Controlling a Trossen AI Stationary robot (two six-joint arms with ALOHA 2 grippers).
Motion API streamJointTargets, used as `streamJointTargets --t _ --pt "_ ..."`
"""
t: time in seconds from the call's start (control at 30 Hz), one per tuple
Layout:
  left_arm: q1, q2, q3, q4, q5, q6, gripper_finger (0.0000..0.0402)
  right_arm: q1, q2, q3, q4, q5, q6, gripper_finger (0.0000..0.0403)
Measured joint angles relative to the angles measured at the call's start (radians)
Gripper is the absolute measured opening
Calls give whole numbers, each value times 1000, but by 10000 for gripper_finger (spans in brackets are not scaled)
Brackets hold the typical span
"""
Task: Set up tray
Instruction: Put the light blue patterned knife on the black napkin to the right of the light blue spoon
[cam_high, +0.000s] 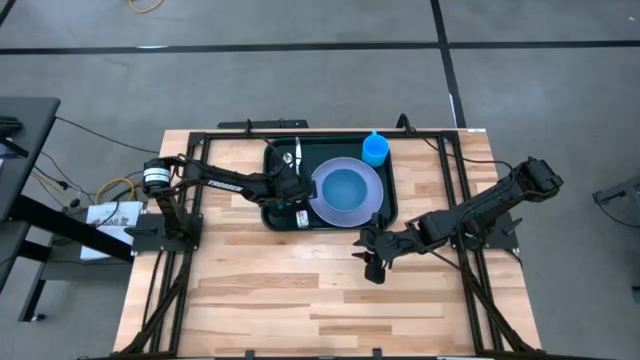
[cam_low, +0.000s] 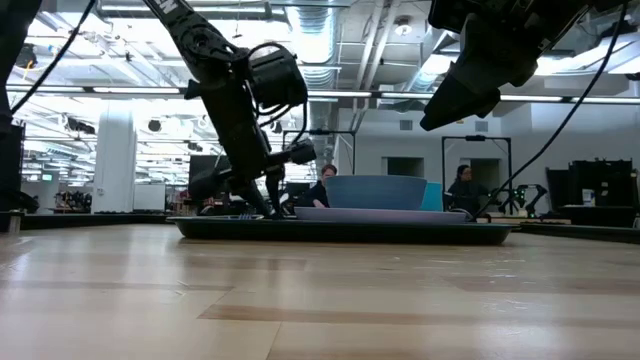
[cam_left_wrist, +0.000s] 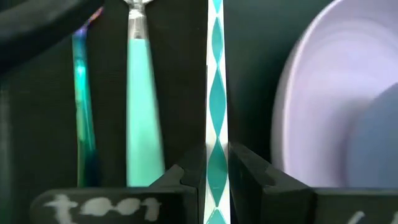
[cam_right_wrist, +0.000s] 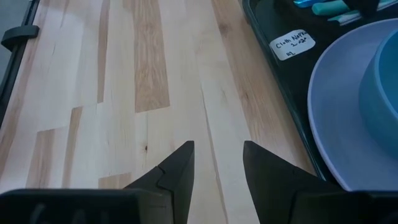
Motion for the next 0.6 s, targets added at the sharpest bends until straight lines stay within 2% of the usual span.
streamJointTargets --t 0.6 --pt "-3 -1 0 1 -22 -2 40 0 0 0 4 0 0 129"
